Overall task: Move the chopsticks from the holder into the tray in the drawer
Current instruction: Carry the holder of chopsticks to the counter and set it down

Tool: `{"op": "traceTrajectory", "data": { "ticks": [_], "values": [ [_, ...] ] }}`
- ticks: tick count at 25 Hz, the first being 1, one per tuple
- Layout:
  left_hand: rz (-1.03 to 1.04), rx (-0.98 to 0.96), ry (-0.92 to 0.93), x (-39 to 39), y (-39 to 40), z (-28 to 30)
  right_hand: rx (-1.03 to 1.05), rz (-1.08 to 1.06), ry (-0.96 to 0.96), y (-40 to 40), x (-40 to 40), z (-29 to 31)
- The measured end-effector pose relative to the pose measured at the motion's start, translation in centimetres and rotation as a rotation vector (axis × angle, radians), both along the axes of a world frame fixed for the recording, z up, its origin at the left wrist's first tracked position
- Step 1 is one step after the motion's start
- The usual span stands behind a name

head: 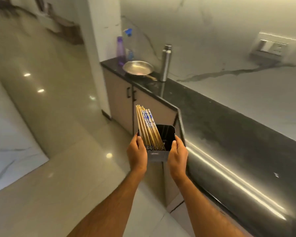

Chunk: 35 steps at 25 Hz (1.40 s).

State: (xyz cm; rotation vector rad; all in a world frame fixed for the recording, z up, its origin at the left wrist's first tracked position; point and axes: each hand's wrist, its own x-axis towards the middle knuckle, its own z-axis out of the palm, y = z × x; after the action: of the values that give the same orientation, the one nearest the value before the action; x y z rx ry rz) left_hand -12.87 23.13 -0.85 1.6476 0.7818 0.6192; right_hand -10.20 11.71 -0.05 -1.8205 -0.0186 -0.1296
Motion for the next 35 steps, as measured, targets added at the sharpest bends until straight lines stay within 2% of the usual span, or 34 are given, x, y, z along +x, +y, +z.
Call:
{"op": "traceTrajectory", "data": {
  "ticks": [3,8,16,22,25,31,35],
  "values": [
    [0.153,0.014,0.013,-6.7,6.5,-1.0,0.045,0.145,0.020,6.9,-5.0,-0.6],
    [0.443,0.060,0.050,-22.4,16.0,-1.6,0.055,0.455,0.062,18.2,-17.7,-1.4],
    [0.901,0.088,0.026,-50.7,23.5,-0.5,0.022,0.924,0.072,31.1,-42.0,-1.9],
    [1.237,0.082,-0.046,-70.8,23.8,0.4,-0.005,1.272,0.064,36.1,-61.8,-1.4],
    [1.427,0.090,-0.016,-80.3,22.4,0.6,-0.016,1.443,0.045,36.8,-71.5,-0.8],
    [1.777,0.084,0.080,-98.0,17.6,1.9,-0.063,1.779,-0.003,35.6,-90.9,0.4],
    [1.919,0.078,0.108,-107.4,14.2,2.7,-0.039,1.927,0.005,33.8,-101.0,1.8]
  ]
}}
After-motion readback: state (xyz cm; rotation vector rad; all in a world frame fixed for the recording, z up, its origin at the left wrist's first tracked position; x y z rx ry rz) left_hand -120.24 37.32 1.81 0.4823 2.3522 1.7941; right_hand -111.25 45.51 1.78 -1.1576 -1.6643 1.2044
